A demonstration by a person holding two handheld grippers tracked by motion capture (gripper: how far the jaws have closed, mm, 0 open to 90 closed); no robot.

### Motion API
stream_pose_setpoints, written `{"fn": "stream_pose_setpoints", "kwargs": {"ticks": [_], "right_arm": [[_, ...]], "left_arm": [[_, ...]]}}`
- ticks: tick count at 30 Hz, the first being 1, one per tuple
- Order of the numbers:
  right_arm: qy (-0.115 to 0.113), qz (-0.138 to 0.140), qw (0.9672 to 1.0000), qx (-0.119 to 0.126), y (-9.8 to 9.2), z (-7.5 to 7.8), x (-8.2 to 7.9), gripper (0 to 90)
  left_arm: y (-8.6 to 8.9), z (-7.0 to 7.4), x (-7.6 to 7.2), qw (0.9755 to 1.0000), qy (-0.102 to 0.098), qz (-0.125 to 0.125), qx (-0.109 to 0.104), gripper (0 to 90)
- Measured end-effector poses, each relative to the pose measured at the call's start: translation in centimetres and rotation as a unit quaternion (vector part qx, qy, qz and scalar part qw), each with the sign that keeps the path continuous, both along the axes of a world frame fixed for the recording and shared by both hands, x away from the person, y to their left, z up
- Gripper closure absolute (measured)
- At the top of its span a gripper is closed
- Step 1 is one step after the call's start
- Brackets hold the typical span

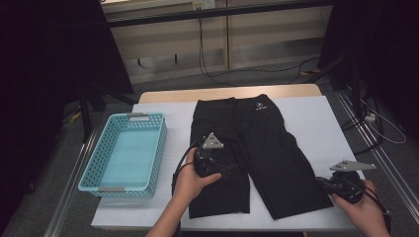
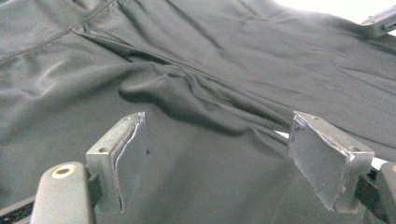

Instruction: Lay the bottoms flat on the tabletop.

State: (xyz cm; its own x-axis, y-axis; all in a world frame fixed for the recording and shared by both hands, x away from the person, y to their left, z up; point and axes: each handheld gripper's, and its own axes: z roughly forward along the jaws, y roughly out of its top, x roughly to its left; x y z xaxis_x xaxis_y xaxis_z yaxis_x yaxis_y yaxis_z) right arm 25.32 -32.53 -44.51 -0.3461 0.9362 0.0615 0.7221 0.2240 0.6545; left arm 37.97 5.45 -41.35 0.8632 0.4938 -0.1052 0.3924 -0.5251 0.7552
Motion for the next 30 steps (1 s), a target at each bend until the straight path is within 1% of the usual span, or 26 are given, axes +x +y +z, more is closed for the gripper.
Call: {"fn": "stream_pose_setpoints", "kwargs": {"ticks": [3, 4, 5, 7, 8, 9, 10, 11, 12, 13, 14, 15, 16, 17, 18, 19, 21, 23, 26, 28, 29, 30], "right_arm": [[0.006, 0.009, 0.9999, 0.005, -0.1, 0.1, -0.8, 90.0], [0.005, 0.013, 0.9999, 0.007, -0.1, 0.1, -1.0, 90.0], [0.005, 0.014, 0.9999, 0.005, -0.1, 0.1, -1.0, 87.1], [0.002, 0.013, 0.9999, -0.007, 0.0, 0.2, -0.7, 74.1], [-0.004, 0.009, 0.9999, -0.013, 0.0, 0.3, -0.4, 72.6], [-0.007, 0.010, 0.9998, -0.012, 0.1, 0.5, 0.1, 71.8], [-0.012, 0.010, 0.9998, -0.011, 0.1, 0.6, 0.7, 68.7], [-0.022, 0.006, 0.9996, -0.015, 0.1, 0.7, 1.3, 64.3], [-0.032, 0.003, 0.9993, -0.019, 0.1, 0.9, 2.4, 63.8], [-0.036, -0.001, 0.9993, -0.014, 0.1, 1.0, 3.3, 63.0], [-0.046, -0.005, 0.9989, -0.012, 0.1, 1.1, 4.2, 60.4], [-0.054, -0.004, 0.9985, -0.013, 0.2, 1.2, 5.0, 59.8], [-0.057, -0.006, 0.9983, -0.011, 0.3, 1.2, 5.9, 59.2], [-0.059, -0.008, 0.9982, -0.001, 0.6, 1.2, 7.2, 57.6], [-0.064, -0.007, 0.9979, 0.003, 0.8, 1.1, 8.1, 58.6], [-0.062, -0.010, 0.9980, 0.003, 1.0, 1.1, 8.7, 58.7], [-0.063, -0.013, 0.9979, -0.005, 1.5, 0.9, 10.2, 59.4], [-0.058, -0.011, 0.9981, -0.018, 2.0, 0.6, 11.6, 62.1], [-0.053, -0.014, 0.9985, -0.007, 2.1, 0.0, 12.8, 63.9], [-0.047, -0.018, 0.9987, -0.001, 2.0, -0.4, 13.2, 65.5], [-0.042, -0.021, 0.9989, -0.003, 2.0, -0.6, 13.5, 65.8], [-0.034, -0.024, 0.9991, -0.001, 1.9, -0.9, 13.7, 68.7]], "left_arm": [[0.2, -0.1, 0.2, 1.0000, 0.001, 0.005, -0.001, 21.1], [0.2, -0.2, 0.2, 1.0000, 0.002, 0.007, 0.000, 21.2], [0.2, -0.2, 0.2, 1.0000, 0.003, 0.005, 0.001, 21.1], [0.2, -0.2, 0.3, 1.0000, 0.004, 0.004, 0.003, 21.2], [0.2, -0.2, 0.3, 1.0000, 0.004, 0.004, 0.003, 21.2], [0.2, -0.2, 0.3, 1.0000, 0.005, 0.004, 0.003, 21.1], [0.2, -0.3, 0.3, 1.0000, 0.004, 0.005, 0.002, 21.1], [0.3, -0.3, 0.3, 1.0000, 0.004, 0.006, 0.004, 20.8], [0.4, -0.4, 0.3, 0.9999, 0.006, 0.006, 0.007, 20.3], [0.5, -0.4, 0.4, 0.9999, 0.005, 0.008, 0.006, 20.2], [0.6, -0.5, 0.4, 0.9999, 0.006, 0.009, 0.006, 20.1], [0.8, -0.4, 0.5, 0.9999, 0.007, 0.011, 0.008, 19.8], [1.0, -0.4, 0.6, 0.9999, 0.007, 0.014, 0.006, 19.6], [1.2, -0.4, 0.6, 0.9998, 0.007, 0.015, 0.011, 19.3], [1.3, -0.4, 0.6, 0.9998, 0.007, 0.018, 0.008, 19.2], [1.5, -0.3, 0.6, 0.9998, 0.006, 0.018, 0.009, 19.2], [1.8, -0.2, 0.6, 0.9997, 0.002, 0.023, 0.009, 19.2], [2.1, -0.2, 0.7, 0.9996, 0.004, 0.025, 0.008, 19.1], [2.3, -0.3, 0.7, 0.9995, 0.005, 0.030, 0.010, 19.1], [2.5, -0.4, 0.7, 0.9994, 0.008, 0.033, 0.010, 19.1], [2.6, -0.6, 0.7, 0.9993, 0.009, 0.035, 0.011, 19.1], [2.7, -0.6, 0.8, 0.9992, 0.011, 0.035, 0.012, 19.1]]}}
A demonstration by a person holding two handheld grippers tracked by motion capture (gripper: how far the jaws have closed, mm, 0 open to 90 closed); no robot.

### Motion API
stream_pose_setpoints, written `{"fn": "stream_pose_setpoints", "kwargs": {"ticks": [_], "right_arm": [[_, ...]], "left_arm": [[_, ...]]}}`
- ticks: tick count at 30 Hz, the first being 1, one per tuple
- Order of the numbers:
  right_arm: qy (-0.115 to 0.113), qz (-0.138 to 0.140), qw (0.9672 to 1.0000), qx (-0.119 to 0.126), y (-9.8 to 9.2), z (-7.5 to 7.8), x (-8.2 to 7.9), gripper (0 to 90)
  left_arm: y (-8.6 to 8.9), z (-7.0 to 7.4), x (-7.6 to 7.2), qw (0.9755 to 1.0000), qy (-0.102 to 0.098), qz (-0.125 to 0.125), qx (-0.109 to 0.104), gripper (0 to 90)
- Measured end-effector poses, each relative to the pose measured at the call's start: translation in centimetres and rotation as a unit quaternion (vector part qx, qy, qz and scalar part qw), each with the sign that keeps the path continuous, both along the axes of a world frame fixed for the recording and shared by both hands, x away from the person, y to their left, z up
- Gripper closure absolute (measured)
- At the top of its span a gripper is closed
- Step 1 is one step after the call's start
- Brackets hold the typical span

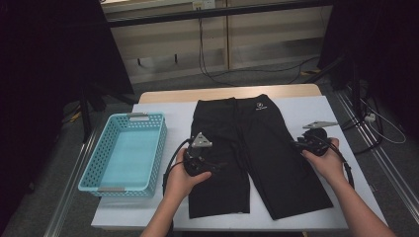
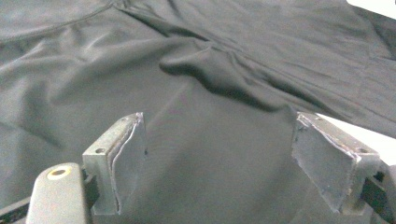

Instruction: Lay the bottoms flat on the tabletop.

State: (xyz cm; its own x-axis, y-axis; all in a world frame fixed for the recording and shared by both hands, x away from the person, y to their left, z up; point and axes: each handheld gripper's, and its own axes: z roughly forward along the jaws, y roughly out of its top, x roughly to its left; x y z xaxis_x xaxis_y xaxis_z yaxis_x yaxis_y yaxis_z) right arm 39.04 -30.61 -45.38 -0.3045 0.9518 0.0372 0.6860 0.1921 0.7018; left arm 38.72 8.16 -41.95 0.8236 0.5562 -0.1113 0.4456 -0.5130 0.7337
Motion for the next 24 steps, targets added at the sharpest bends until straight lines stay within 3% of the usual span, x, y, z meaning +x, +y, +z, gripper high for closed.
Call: {"fn": "stream_pose_setpoints", "kwargs": {"ticks": [4, 9, 14, 18, 20, 24], "right_arm": [[0.010, 0.000, 0.9995, 0.029, -0.2, -0.2, 0.3, 90.0], [0.013, -0.031, 0.9986, 0.040, -1.6, -0.2, 0.2, 90.0], [0.020, -0.045, 0.9982, 0.035, -3.2, -0.1, -0.3, 90.0], [0.017, -0.047, 0.9973, 0.053, -3.8, -0.1, -0.8, 89.7], [-0.001, -0.050, 0.9979, 0.042, -3.5, 0.1, -0.8, 76.9], [-0.024, -0.033, 0.9985, 0.036, -2.1, 0.7, -0.1, 70.1]], "left_arm": [[0.1, -0.1, 0.0, 1.0000, 0.000, 0.004, 0.000, 19.1], [0.0, 0.0, 0.0, 1.0000, 0.000, 0.001, 0.001, 19.1], [-0.2, 0.0, 0.0, 1.0000, 0.001, 0.000, 0.000, 19.1], [-0.3, -0.1, 0.1, 1.0000, 0.000, 0.000, -0.001, 19.1], [-0.4, -0.1, 0.1, 1.0000, 0.001, 0.000, 0.000, 19.1], [-0.6, -0.1, 0.1, 1.0000, -0.001, -0.004, 0.005, 19.1]]}}
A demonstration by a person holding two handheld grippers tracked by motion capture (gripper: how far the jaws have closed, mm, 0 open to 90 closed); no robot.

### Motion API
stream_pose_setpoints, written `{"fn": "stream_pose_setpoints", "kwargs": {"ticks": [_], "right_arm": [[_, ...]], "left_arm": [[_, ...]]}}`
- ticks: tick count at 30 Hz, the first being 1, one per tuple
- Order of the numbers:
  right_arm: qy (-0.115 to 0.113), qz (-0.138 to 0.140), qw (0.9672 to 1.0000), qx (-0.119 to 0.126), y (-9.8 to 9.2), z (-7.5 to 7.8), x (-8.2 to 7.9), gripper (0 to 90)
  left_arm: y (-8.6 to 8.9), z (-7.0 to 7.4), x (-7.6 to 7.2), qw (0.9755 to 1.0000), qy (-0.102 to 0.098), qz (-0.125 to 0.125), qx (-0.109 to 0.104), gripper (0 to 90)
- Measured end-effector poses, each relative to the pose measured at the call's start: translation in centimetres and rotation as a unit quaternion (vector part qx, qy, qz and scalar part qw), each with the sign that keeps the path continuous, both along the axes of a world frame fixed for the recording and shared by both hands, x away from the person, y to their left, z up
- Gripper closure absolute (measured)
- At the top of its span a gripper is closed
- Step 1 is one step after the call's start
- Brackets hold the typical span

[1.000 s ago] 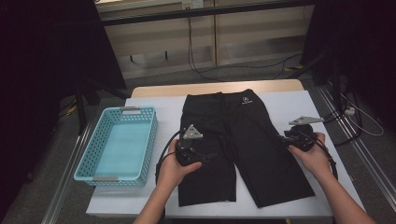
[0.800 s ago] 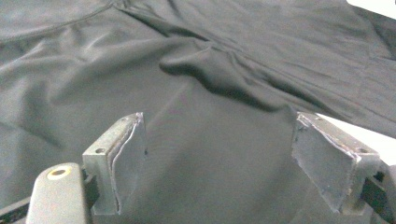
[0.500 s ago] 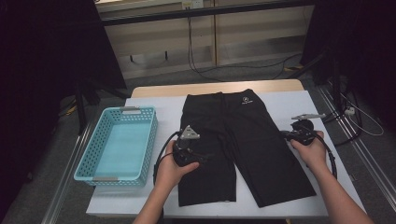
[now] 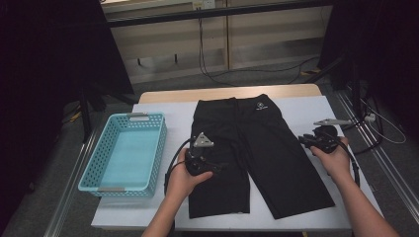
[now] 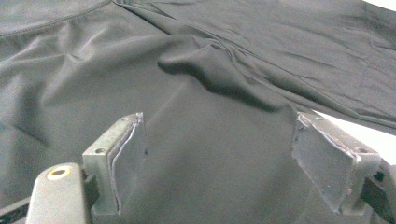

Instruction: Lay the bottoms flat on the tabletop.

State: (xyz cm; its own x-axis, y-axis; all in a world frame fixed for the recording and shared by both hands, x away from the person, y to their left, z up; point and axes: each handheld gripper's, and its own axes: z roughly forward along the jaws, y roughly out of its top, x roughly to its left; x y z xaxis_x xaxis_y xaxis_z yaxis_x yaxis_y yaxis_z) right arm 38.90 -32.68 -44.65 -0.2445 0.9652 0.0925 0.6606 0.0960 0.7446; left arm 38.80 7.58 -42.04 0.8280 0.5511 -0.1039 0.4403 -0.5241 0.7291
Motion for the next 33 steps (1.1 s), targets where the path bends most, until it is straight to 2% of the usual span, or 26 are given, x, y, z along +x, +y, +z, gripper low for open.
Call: {"fn": "stream_pose_setpoints", "kwargs": {"ticks": [4, 6, 8, 11, 13, 15, 22, 24, 26, 29, 32, 33], "right_arm": [[0.006, 0.011, 0.9999, -0.002, 1.4, -0.2, 1.0, 65.3], [0.011, 0.005, 0.9999, -0.003, 1.7, -0.6, 1.5, 62.6], [0.020, 0.004, 0.9998, -0.005, 1.9, -1.1, 2.0, 63.4], [0.017, 0.001, 0.9997, -0.016, 2.1, -1.3, 2.3, 75.8], [0.026, 0.012, 0.9996, 0.004, 2.0, -1.2, 2.4, 85.5], [0.026, 0.020, 0.9994, 0.007, 2.0, -1.3, 2.4, 89.7], [0.036, 0.013, 0.9992, 0.012, 1.6, -1.1, 2.3, 90.0], [0.032, 0.014, 0.9994, -0.008, 1.5, -1.0, 2.3, 90.0], [0.031, 0.013, 0.9993, -0.014, 1.2, -1.0, 2.2, 90.0], [0.031, 0.003, 0.9995, -0.002, 0.7, -0.9, 2.1, 90.0], [0.030, -0.001, 0.9992, -0.025, 0.6, -0.9, 2.1, 90.0], [0.032, -0.002, 0.9992, -0.022, 0.5, -0.9, 2.1, 90.0]], "left_arm": [[0.3, 0.0, 0.1, 1.0000, -0.001, 0.002, 0.005, 18.3], [0.6, -0.1, 0.2, 1.0000, 0.003, 0.003, 0.008, 17.5], [0.9, -0.2, 0.3, 0.9999, 0.001, 0.008, 0.014, 16.9], [1.4, -0.4, 0.5, 0.9997, 0.002, 0.015, 0.017, 15.5], [1.6, -0.5, 0.6, 0.9997, 0.001, 0.018, 0.018, 14.7], [1.9, -0.6, 0.8, 0.9996, 0.002, 0.022, 0.016, 13.7], [2.4, -0.7, 1.0, 0.9994, 0.004, 0.032, 0.013, 13.8], [2.5, -0.7, 1.0, 0.9994, 0.004, 0.032, 0.013, 13.8], [2.5, -0.7, 1.0, 0.9994, 0.004, 0.032, 0.013, 13.8], [2.7, -0.6, 1.1, 0.9994, 0.001, 0.033, 0.015, 13.8], [2.7, -0.7, 1.0, 0.9994, 0.002, 0.033, 0.014, 13.9], [2.7, -0.7, 1.0, 0.9994, 0.002, 0.032, 0.014, 13.9]]}}
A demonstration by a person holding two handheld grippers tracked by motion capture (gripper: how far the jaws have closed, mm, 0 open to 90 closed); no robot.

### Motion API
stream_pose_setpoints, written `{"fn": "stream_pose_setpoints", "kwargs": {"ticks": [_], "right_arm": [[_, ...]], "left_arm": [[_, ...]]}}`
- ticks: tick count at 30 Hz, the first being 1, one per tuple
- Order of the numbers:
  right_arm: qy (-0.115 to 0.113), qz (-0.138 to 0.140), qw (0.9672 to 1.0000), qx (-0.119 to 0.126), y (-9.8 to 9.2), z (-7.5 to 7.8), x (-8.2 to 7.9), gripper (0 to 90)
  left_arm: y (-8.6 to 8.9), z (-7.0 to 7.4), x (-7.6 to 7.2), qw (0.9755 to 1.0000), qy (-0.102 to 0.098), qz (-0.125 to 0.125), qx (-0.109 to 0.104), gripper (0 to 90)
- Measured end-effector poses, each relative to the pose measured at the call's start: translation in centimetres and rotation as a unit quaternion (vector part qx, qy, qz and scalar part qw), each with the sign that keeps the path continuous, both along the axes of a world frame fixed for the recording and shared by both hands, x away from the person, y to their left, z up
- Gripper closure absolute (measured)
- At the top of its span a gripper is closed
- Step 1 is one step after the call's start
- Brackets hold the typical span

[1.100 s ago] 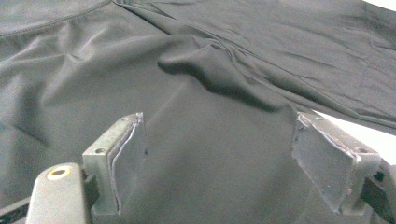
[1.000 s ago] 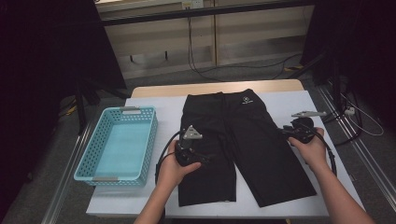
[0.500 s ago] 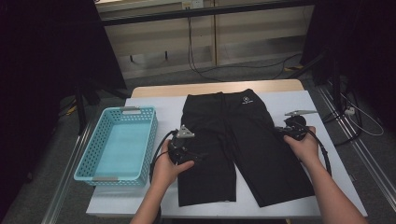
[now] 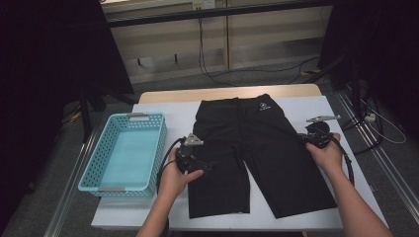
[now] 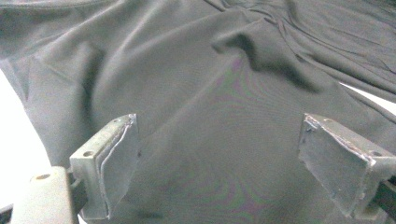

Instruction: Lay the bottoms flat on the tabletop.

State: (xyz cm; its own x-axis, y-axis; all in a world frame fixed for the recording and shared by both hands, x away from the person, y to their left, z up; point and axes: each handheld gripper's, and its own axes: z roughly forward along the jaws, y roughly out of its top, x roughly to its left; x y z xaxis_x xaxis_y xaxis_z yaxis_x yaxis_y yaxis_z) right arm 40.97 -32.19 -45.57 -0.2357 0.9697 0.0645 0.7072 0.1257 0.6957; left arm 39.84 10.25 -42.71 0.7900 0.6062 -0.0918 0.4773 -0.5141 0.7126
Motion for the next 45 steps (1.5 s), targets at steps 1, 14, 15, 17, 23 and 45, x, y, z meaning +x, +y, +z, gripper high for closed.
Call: {"fn": "stream_pose_setpoints", "kwargs": {"ticks": [1, 14, 15, 17, 23, 45], "right_arm": [[-0.002, 0.002, 1.0000, 0.003, -0.2, 0.0, 0.0, 90.0], [0.001, -0.035, 0.9993, 0.010, -3.7, 0.1, -2.4, 90.0], [0.002, -0.037, 0.9992, 0.015, -3.9, 0.0, -2.6, 90.0], [0.000, -0.030, 0.9994, 0.019, -3.9, 0.0, -2.8, 79.5], [-0.009, -0.034, 0.9992, 0.020, -3.6, 0.6, -4.6, 61.5], [0.031, 0.001, 0.9995, 0.007, -4.2, 1.2, -12.2, 89.2]], "left_arm": [[0.0, 0.0, 0.0, 1.0000, 0.000, 0.000, 0.000, 13.9], [-0.1, -0.2, 0.0, 1.0000, 0.004, -0.001, 0.000, 13.8], [-0.2, -0.2, 0.0, 1.0000, 0.001, -0.003, 0.005, 13.7], [-0.3, -0.2, 0.0, 1.0000, 0.003, -0.005, 0.002, 13.8], [-0.5, 0.0, 0.0, 1.0000, 0.000, -0.007, -0.001, 13.7], [-0.3, 0.7, -0.5, 0.9999, -0.007, -0.011, -0.004, 13.5]]}}
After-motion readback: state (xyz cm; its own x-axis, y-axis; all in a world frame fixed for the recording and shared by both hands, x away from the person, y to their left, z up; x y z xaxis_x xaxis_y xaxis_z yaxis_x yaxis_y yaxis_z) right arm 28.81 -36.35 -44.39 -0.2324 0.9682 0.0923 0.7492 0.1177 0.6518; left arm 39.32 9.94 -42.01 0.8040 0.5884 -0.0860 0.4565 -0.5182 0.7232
